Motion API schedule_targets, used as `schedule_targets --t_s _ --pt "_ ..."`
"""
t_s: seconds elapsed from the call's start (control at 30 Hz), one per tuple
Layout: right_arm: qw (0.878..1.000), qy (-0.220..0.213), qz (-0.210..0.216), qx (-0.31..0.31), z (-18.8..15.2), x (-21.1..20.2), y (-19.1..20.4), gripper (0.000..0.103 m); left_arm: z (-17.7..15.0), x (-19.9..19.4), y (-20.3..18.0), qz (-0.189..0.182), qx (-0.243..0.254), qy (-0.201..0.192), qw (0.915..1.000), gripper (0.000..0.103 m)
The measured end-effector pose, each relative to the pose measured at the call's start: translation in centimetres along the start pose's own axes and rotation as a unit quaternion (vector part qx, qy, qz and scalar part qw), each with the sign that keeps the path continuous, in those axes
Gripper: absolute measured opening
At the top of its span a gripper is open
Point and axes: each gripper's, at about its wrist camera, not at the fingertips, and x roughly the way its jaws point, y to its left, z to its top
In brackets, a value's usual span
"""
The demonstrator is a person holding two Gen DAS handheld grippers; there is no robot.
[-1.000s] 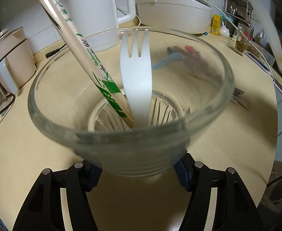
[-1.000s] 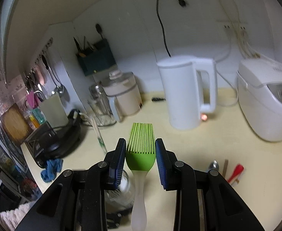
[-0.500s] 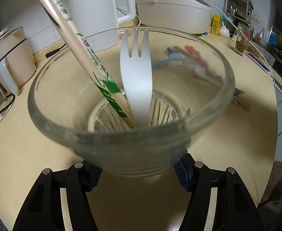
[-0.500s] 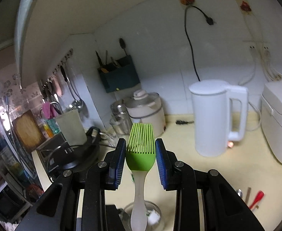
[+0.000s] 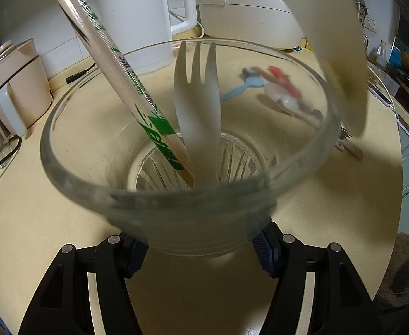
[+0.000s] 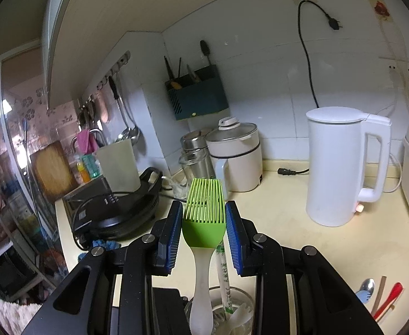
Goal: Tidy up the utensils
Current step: 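Lift the green brush upright and carry it over the tumbler, then lower the green brush into the tumbler held by the left gripper and release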
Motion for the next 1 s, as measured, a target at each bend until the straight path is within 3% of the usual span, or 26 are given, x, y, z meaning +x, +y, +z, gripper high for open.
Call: schedule_targets --t_s 0.53,1.0 --pt "0.999 -0.005 -0.04 -0.025 0.3 0.4 -0.3 0.031 0.0 0.0 0.0 0.0 0.0 0.0 1.0 0.069" --pt "0.999 0.025 -0.015 -0.045 -0.8 2.2 0.6 0.031 0.0 0.0 0.0 -0.001 0.0 0.0 1.0 0.069"
